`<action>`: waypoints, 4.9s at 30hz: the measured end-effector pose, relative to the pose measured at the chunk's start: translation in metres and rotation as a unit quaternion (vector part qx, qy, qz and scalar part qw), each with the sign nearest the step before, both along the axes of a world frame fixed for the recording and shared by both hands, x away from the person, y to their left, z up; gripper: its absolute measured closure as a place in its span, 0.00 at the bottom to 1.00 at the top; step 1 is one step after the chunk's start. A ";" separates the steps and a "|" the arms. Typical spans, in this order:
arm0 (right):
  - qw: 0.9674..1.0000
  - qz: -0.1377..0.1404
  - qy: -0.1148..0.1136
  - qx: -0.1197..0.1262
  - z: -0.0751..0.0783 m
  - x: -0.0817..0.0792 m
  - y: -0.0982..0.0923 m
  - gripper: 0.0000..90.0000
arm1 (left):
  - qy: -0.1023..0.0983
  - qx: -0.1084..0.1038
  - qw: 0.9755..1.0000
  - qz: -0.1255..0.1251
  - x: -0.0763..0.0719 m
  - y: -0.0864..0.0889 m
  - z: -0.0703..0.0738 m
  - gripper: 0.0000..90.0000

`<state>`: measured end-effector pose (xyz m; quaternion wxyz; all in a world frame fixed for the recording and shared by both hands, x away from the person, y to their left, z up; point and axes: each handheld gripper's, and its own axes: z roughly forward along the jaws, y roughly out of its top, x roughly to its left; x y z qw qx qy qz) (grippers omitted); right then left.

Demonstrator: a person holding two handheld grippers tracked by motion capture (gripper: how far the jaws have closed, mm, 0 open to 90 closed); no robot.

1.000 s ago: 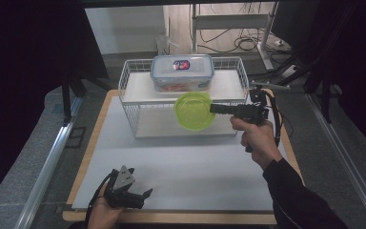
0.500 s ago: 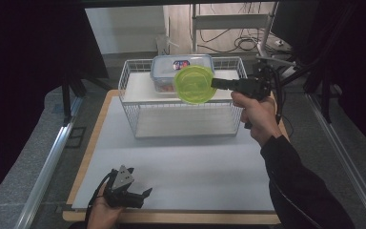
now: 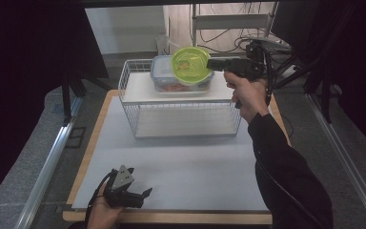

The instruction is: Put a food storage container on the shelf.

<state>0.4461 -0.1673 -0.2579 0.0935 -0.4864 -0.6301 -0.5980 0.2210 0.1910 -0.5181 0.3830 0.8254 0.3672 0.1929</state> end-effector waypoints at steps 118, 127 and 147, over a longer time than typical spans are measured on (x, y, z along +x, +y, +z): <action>0.956 0.057 -0.184 -0.220 -0.083 -0.065 0.004 0.09 | 0.027 -0.019 0.999 -0.024 0.003 0.000 -0.005 0.00; 0.952 0.068 -0.186 -0.232 -0.101 -0.084 -0.004 0.08 | 0.027 -0.018 0.999 -0.023 0.003 0.000 -0.006 0.00; 0.931 0.080 -0.189 -0.303 -0.155 -0.124 -0.028 0.04 | 0.029 -0.015 0.999 -0.024 0.003 -0.001 -0.006 0.00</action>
